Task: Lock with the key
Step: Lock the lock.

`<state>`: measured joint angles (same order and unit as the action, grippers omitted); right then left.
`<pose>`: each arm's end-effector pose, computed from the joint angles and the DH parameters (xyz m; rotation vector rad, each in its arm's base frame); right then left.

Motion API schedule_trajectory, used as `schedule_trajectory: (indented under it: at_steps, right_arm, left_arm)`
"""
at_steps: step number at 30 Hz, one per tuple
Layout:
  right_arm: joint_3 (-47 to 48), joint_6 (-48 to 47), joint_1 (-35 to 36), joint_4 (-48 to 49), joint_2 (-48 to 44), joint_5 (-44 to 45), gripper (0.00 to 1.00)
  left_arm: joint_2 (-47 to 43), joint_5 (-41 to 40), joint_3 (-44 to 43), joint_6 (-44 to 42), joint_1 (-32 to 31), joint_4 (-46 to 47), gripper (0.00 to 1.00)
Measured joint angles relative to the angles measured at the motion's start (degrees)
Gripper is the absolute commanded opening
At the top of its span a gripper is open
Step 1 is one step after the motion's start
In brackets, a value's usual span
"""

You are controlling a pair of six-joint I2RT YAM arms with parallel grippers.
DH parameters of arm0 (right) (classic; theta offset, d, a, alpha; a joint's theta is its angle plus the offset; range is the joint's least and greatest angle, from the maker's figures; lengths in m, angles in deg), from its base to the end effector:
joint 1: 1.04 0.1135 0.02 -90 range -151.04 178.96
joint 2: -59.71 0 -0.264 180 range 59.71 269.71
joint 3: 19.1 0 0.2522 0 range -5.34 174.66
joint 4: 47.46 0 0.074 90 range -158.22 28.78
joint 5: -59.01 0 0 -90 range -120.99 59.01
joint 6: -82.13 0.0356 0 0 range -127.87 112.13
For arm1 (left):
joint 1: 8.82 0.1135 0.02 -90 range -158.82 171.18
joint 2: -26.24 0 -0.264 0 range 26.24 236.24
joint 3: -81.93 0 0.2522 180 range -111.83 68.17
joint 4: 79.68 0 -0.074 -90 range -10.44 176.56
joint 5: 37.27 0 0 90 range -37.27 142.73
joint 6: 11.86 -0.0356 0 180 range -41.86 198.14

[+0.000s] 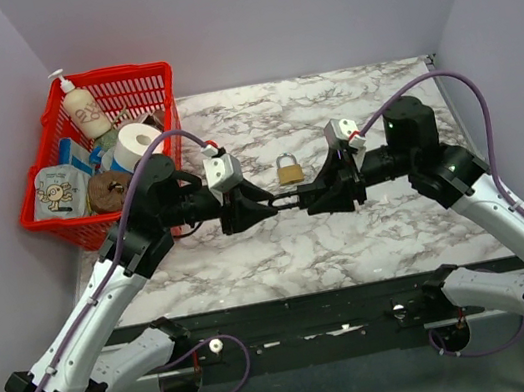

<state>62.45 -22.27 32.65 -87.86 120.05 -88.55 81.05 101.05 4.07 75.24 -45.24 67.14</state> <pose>0.1601 0.1428 0.4036 -1.3588 1.3412 1.1749 0.1420 -0.1378 0.4108 1.1829 1.3977 -1.1501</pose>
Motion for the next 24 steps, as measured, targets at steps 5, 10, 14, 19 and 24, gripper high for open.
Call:
schedule_trajectory:
  at_steps: [5, 10, 14, 19, 24]
  right_arm:
    - [0.0, -0.1, 0.0, 0.0, 0.0, 0.0, 0.01]
    - [0.0, -0.1, 0.0, 0.1, 0.0, 0.1, 0.01]
    - [0.2, -0.1, -0.1, 0.3, 0.0, 0.1, 0.01]
    - [0.2, -0.2, -0.1, 0.5, 0.0, 0.5, 0.01]
    - [0.2, -0.7, 0.3, 0.4, -0.2, 1.4, 0.01]
  left_arm:
    - [0.9, 0.6, 0.0, 1.7, 0.0, 0.5, 0.21]
    - [1.2, 1.8, 0.0, 4.3, 0.0, 1.8, 0.00]
    - [1.2, 2.1, 0.2, 7.2, -0.1, 3.1, 0.00]
    - [1.2, 2.1, 0.8, 10.3, -0.1, 4.5, 0.00]
    - [1.6, 2.0, 0.9, 12.2, -0.3, 5.3, 0.00]
